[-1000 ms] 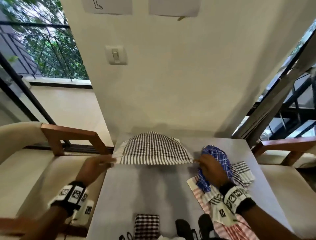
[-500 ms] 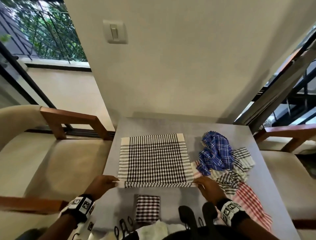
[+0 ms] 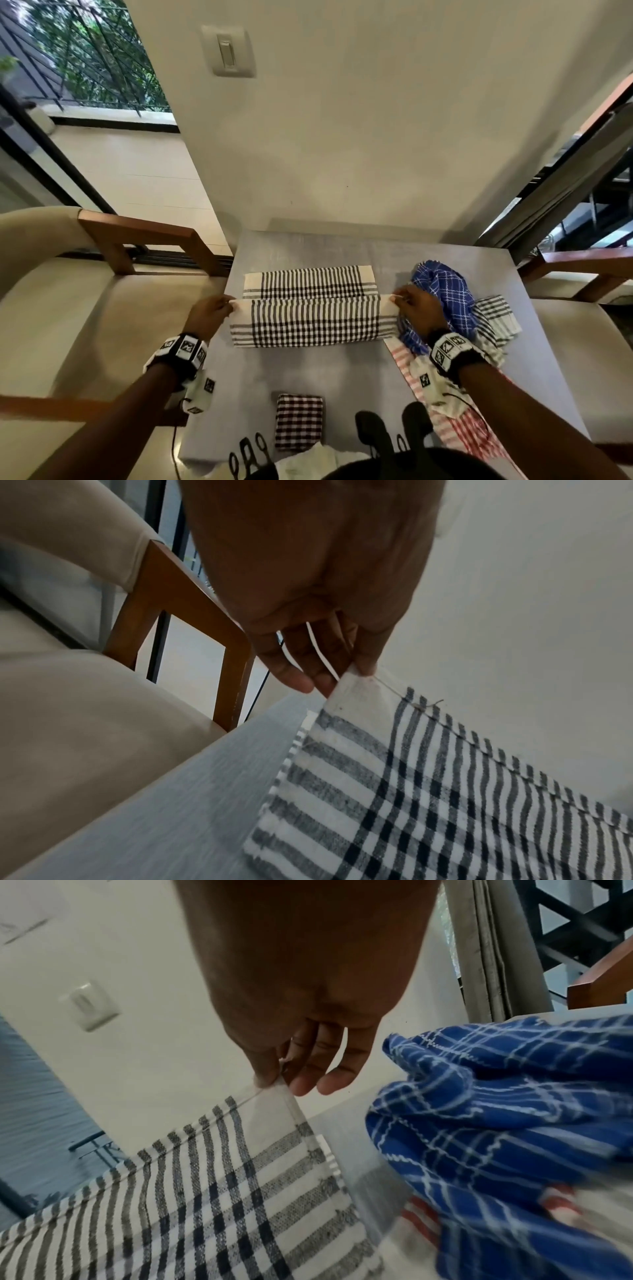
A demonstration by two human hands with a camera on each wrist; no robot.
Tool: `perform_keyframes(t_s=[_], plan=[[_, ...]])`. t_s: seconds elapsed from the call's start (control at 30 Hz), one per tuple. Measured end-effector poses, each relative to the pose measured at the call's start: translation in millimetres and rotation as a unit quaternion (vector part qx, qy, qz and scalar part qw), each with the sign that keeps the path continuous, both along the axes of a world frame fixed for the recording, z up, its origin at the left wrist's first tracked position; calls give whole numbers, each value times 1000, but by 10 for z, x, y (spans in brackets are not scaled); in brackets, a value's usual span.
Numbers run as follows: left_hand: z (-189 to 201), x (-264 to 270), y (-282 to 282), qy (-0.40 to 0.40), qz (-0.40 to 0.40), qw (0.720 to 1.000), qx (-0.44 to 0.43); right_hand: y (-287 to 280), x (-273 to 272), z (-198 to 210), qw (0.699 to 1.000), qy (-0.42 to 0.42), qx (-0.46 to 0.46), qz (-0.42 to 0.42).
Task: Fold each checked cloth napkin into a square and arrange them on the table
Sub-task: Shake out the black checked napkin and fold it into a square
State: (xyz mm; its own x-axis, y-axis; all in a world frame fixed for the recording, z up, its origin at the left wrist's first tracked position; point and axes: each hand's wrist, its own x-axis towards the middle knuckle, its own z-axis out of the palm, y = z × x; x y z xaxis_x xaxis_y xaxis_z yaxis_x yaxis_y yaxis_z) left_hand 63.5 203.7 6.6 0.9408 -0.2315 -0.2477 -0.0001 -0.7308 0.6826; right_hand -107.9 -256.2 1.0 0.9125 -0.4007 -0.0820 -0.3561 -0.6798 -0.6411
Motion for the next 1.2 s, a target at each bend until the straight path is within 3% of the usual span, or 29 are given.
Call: perform_keyframes(t_s=[0.3, 0.47, 0.7, 0.87, 0.93, 1.03, 1.1, 1.2], plan=[[-280, 903, -516, 7, 64, 995, 75, -255, 1203, -159, 992, 79, -25, -95], [-664, 1209, -601, 42, 62, 989, 124, -360, 1580, -460, 989, 119, -29, -85], [-1026, 1431, -663, 81, 63, 981, 161, -351, 1773, -879, 980, 184, -45, -61], [-1079, 1367, -687, 72, 69, 986, 134, -187, 1687, -914, 976, 176, -57, -115], [-1021, 1247, -740, 49, 84, 987, 126, -115, 1632, -904, 980, 139, -82, -115], [-926, 931, -870, -95, 111, 977, 152, -16, 1546, -892, 984, 61, -138, -94], [-889, 633, -1035, -173, 63, 971, 149, 202, 1473, -859, 985, -2, -162, -61], [-984, 154, -1404, -185, -77, 969, 144, 924, 1291, -886, 987, -22, -148, 52]])
